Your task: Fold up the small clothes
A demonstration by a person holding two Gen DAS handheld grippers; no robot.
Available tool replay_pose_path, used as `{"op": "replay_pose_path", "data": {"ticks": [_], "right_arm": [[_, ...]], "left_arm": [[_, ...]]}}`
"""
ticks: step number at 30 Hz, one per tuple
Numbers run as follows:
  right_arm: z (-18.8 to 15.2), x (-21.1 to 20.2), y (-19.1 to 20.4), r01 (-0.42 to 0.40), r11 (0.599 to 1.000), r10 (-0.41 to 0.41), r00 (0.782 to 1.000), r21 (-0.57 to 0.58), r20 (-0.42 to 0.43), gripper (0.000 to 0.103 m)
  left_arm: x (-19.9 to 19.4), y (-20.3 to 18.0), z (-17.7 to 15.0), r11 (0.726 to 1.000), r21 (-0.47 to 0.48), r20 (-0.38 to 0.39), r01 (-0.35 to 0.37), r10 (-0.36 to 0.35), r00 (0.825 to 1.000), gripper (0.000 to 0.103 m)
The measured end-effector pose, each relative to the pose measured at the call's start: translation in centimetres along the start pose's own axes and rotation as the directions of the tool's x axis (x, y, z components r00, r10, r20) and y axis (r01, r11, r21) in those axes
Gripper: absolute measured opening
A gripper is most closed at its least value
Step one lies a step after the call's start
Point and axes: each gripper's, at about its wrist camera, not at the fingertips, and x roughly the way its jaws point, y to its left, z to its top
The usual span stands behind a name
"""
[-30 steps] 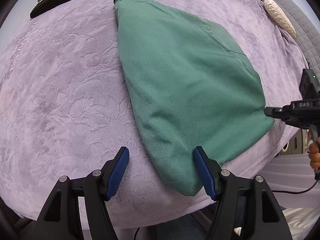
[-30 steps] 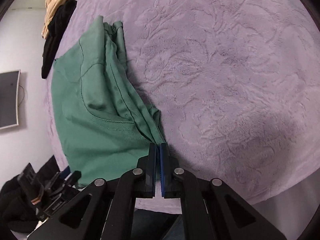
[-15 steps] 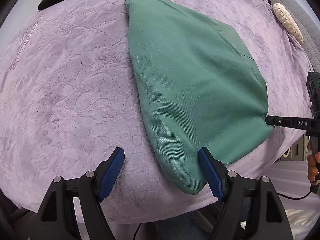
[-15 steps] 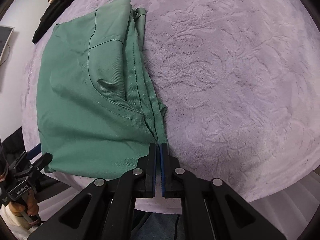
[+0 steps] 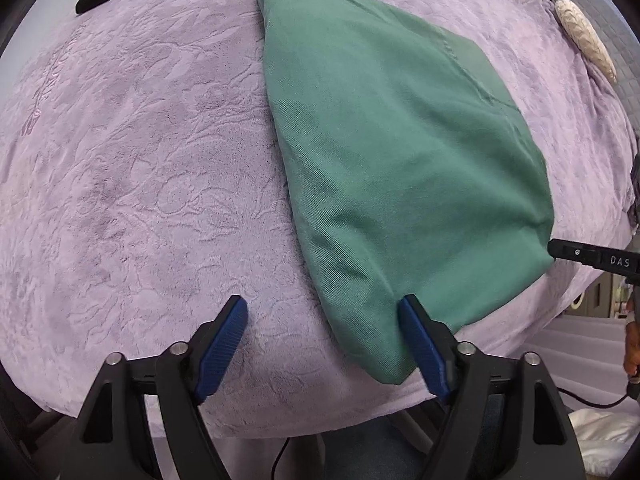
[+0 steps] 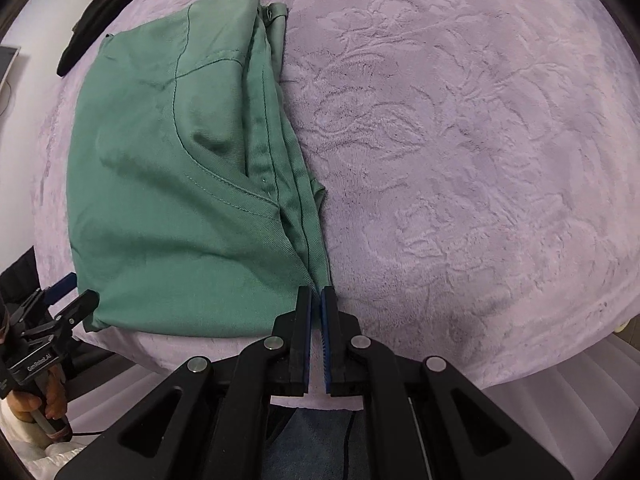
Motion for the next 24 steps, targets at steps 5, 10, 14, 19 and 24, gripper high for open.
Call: {"op": "replay_pose_path", "data": {"ticks": [5, 10, 14, 19, 24], "right_arm": [[-0.3, -0.9, -1.8, -0.008, 0.999, 0.007, 1.000, 0.051, 0.017, 0.032], [0.3, -5.4, -1.8, -0.037, 0.997, 0.026, 0.986, 0.062, 0.164, 0.032], [1.7, -6.7, 1.0, -0.090, 0.995, 0.094, 0.975, -0.032, 0.203, 0.032], [2.1, -2.6, 3.8, -0.024, 0.994, 0.037, 0.992, -0.105, 0.119, 0.032], [2.0, 0.0, 1.8, -0.038, 0.999, 0.038, 0.998, -0.012, 0.043, 0.034]], "left_arm": [[0.5, -0.2, -0.7, 0.999, 0.051, 0.035, -0.020, 0.018, 0.999, 0.086], [-0.4, -0.4, -0.5, 0.998, 0.057, 0.034, -0.029, 0.027, 0.999, 0.086], [-0.8, -0.4, -0.3, 0.997, 0.065, 0.031, -0.034, 0.032, 0.999, 0.086], [-0.5, -0.5, -0.4, 0.998, 0.055, 0.029, -0.035, 0.034, 0.999, 0.086], [-0.2, -0.4, -0.6, 0.999, 0.033, 0.026, -0.021, 0.021, 0.999, 0.086]]}}
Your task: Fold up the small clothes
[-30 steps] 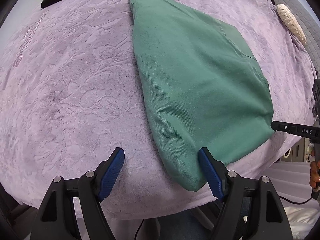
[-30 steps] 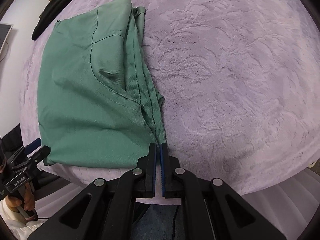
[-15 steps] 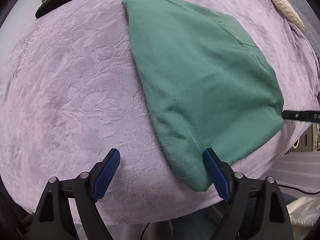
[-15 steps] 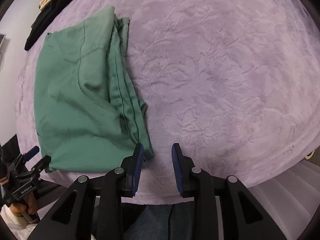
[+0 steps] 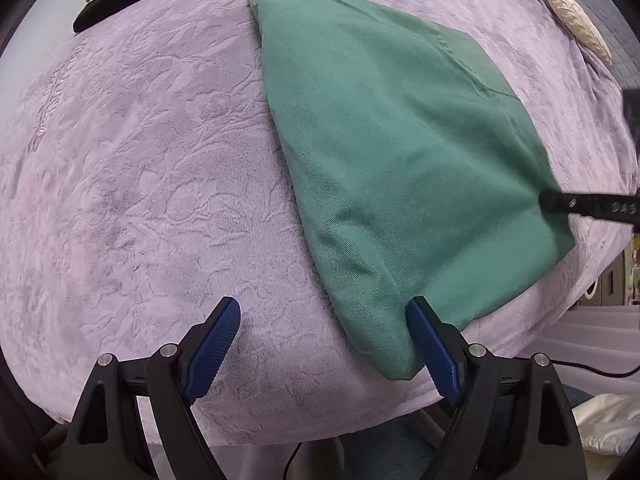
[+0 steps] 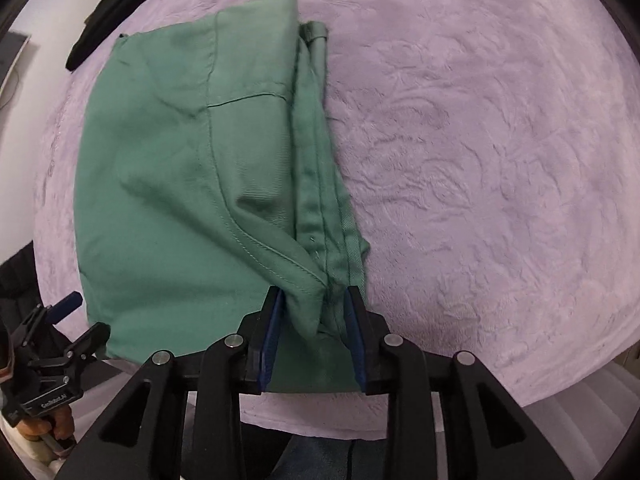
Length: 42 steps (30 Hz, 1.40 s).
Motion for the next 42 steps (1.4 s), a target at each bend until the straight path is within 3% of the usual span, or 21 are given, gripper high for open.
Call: {"op": "replay_pose_path", "data": {"ticks": [6, 11, 25, 28, 33, 35, 41, 42], "right_arm": [[-0.6, -2.9, -0.3, -0.011, 1.000, 0.011, 0.999, -0.019, 0.031, 0.038], [-0.8, -4.9, -1.8, -0.033, 0.999, 0.031, 0.998, 0.034, 0.061, 0.038], [-0.3, -5.6, 0.3, -0.031, 0.999, 0.030, 0.997, 0.014, 0.072, 0.038], [0.0, -6.4, 1.2, -0.008, 1.000, 0.009, 0.996, -0.002, 0.090, 0.060], [0.6, -8.3, 3.1, 0.019, 0.999, -0.013, 0.992, -0.045, 0.128, 0.063], [0.7, -9.0, 3.8, 0.031, 0.998, -0.023, 0.990, -0.056, 0.142, 0.072], [0.9, -10.5, 5.5, 0.057, 0.994, -0.040, 0.983, -0.088, 0.177, 0.080], [0.9, -10.6, 5.8, 0.066, 0.994, -0.048, 0.982, -0.093, 0.181, 0.080]], "left_arm": [[-0.2, 0.1, 0.2, 1.000, -0.002, -0.006, -0.004, 0.004, 1.000, 0.086], [-0.3, 0.1, 0.5, 1.000, 0.007, -0.015, -0.010, 0.010, 1.000, 0.086], [-2.8, -0.2, 2.4, 0.999, -0.009, 0.025, -0.048, 0.048, 0.999, 0.086], [-3.7, -0.1, 3.1, 0.999, -0.034, 0.042, -0.036, 0.037, 0.998, 0.086], [-5.3, 0.2, 4.4, 0.996, -0.084, 0.044, -0.032, 0.035, 0.998, 0.086], [-6.0, 0.2, 4.9, 0.994, -0.105, 0.055, -0.035, 0.041, 0.998, 0.086], [-7.9, 0.5, 6.0, 0.984, -0.169, 0.097, -0.051, 0.068, 0.993, 0.087], [-8.1, 0.4, 6.0, 0.983, -0.171, 0.101, -0.060, 0.078, 0.992, 0.091]]}}
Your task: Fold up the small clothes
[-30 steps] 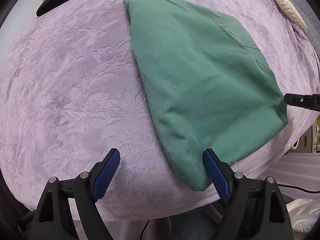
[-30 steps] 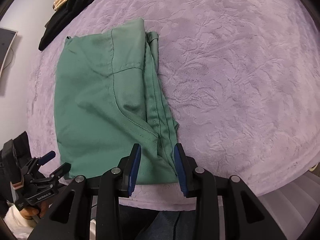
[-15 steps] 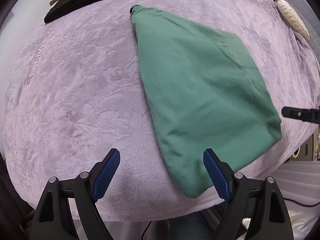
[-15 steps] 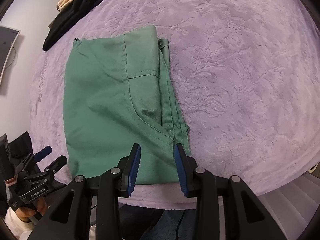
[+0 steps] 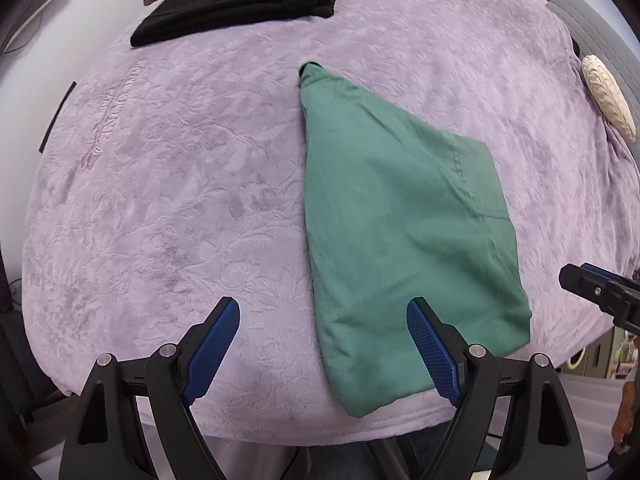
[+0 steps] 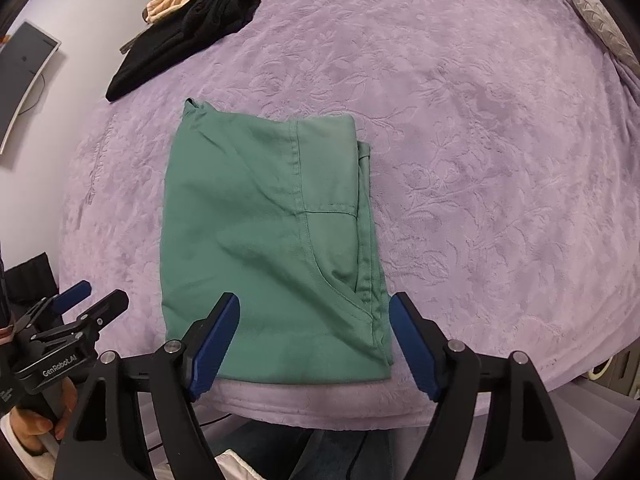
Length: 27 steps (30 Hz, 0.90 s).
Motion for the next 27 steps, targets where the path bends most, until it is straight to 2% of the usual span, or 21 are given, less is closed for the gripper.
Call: {"op": "replay_pose_path", "data": {"ticks": [1, 11, 27], "right_arm": [[0.1, -0.1, 0.1, 0.010, 1.000, -0.010, 1.000, -0.006, 0.004, 0.080], [0.3, -0.4, 0.6, 0.107, 0.994, -0.106, 0.994, -0.026, 0.037, 0.086], [0.4, -0.7, 0.7, 0.110, 0.994, -0.109, 0.993, -0.022, 0.046, 0.086]], "left_arm": [[-0.1, 0.1, 0.0, 1.000, 0.000, 0.001, -0.012, 0.012, 1.000, 0.103], [-0.9, -0.1, 0.2, 0.999, 0.003, 0.030, -0.032, 0.032, 0.999, 0.103], [-1.3, -0.5, 0.4, 0.999, -0.003, 0.043, -0.047, 0.047, 0.998, 0.103]]}}
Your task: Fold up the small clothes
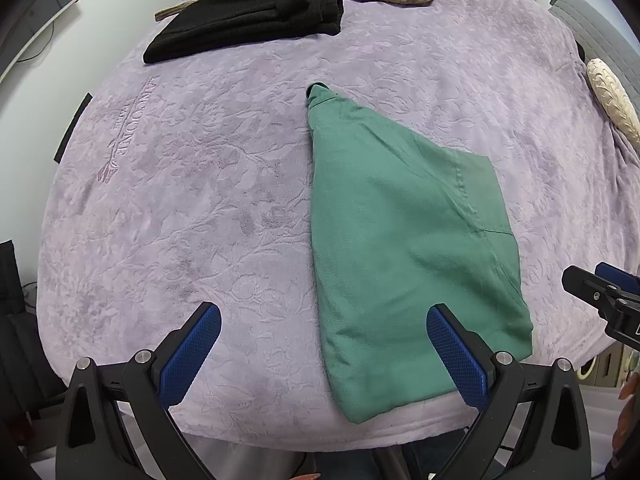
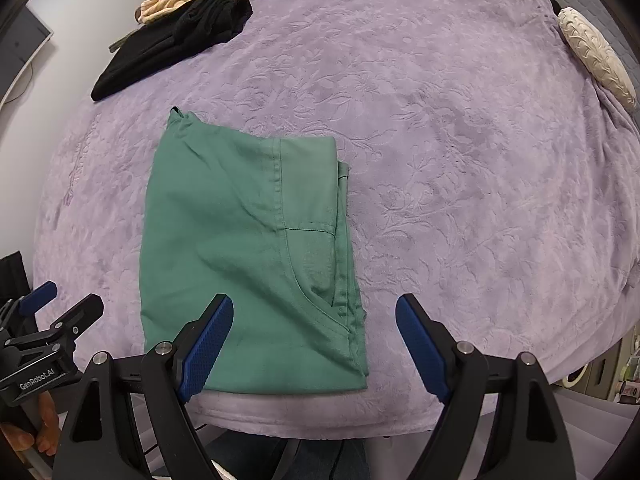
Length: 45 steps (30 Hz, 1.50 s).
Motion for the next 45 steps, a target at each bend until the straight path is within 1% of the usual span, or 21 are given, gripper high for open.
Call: {"op": "replay_pose_path", "data": {"ticks": [45], "right_arm": [[0.12, -0.07, 0.37, -0.002, 1.000, 0.002, 1.000, 0.002, -0.001, 0.086]], "left_arm": [[-0.46, -0.19, 0.41, 1.000, 0.002, 0.009, -0.010, 0.010, 1.000, 0.103]]}}
